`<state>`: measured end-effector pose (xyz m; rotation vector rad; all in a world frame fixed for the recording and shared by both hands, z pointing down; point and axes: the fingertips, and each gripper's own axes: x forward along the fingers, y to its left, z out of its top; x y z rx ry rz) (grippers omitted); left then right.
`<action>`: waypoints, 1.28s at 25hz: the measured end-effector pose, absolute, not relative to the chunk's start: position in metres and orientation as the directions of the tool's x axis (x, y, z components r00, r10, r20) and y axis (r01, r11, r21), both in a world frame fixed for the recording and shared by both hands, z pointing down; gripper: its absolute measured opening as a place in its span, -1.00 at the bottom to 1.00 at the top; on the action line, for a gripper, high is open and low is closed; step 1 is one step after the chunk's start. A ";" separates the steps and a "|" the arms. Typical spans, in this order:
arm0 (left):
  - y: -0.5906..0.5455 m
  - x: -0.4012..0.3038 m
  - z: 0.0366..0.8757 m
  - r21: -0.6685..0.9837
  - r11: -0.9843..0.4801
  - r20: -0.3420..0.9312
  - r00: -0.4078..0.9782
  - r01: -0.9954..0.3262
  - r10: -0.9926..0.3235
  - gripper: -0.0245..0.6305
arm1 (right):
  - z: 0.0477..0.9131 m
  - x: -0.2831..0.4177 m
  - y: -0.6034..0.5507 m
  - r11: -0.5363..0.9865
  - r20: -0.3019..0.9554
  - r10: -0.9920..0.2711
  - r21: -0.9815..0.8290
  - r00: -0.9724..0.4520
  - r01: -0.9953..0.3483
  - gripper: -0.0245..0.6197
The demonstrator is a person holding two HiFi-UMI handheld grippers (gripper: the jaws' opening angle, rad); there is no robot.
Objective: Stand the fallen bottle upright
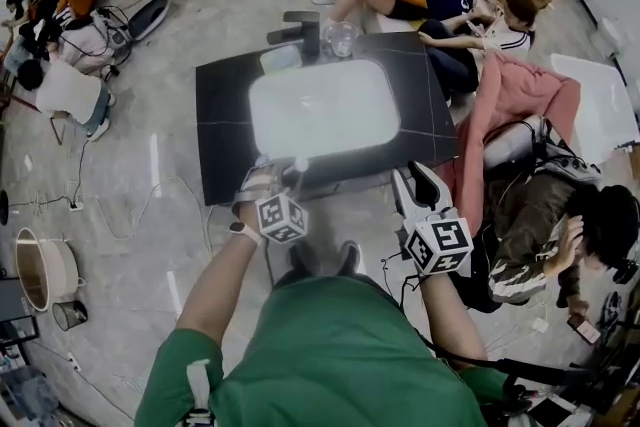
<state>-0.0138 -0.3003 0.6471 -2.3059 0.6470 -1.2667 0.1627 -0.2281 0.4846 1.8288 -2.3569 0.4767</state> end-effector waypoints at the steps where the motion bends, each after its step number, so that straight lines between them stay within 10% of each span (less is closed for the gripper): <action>1: -0.303 -0.018 0.645 -0.560 -0.799 0.653 0.477 -0.219 -0.588 -0.62 | 0.484 0.159 -0.230 0.228 0.284 -0.920 -0.171 -0.270 -0.958 -0.53; 32: -0.394 -0.215 0.597 -0.097 -0.496 0.427 0.414 -0.863 -0.804 -0.62 | 0.499 0.055 -0.269 0.343 0.345 -0.856 -0.177 -0.384 -0.923 -0.53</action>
